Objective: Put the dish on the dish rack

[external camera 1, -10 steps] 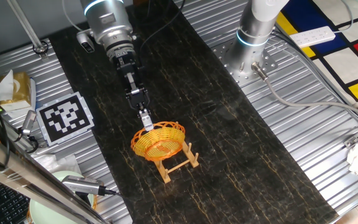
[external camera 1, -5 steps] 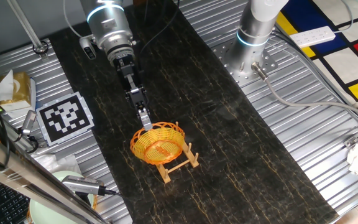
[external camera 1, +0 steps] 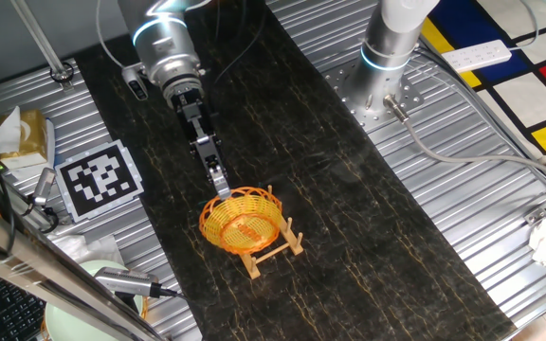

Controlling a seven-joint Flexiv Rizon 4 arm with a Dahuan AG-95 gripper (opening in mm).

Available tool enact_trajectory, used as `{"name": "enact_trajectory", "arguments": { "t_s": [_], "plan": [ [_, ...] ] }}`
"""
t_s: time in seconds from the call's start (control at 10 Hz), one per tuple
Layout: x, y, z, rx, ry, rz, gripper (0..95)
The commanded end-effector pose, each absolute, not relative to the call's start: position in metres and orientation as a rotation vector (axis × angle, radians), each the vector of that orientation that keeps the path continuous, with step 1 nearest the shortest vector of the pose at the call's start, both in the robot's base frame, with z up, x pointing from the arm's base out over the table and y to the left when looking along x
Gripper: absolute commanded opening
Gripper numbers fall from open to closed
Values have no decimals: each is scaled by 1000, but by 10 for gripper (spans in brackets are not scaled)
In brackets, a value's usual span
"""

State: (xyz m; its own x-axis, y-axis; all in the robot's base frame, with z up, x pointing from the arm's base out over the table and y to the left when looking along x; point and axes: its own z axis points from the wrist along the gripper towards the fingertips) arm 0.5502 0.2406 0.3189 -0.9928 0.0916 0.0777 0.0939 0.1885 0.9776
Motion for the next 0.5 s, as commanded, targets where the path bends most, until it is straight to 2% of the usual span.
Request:
{"name": "enact_trajectory", "arguments": {
  "t_s": [0.1,0.5],
  "plan": [
    [549,239,314,-175,-2411,-2006,0],
    [549,235,304,-157,-2406,-1993,0]
  ]
}}
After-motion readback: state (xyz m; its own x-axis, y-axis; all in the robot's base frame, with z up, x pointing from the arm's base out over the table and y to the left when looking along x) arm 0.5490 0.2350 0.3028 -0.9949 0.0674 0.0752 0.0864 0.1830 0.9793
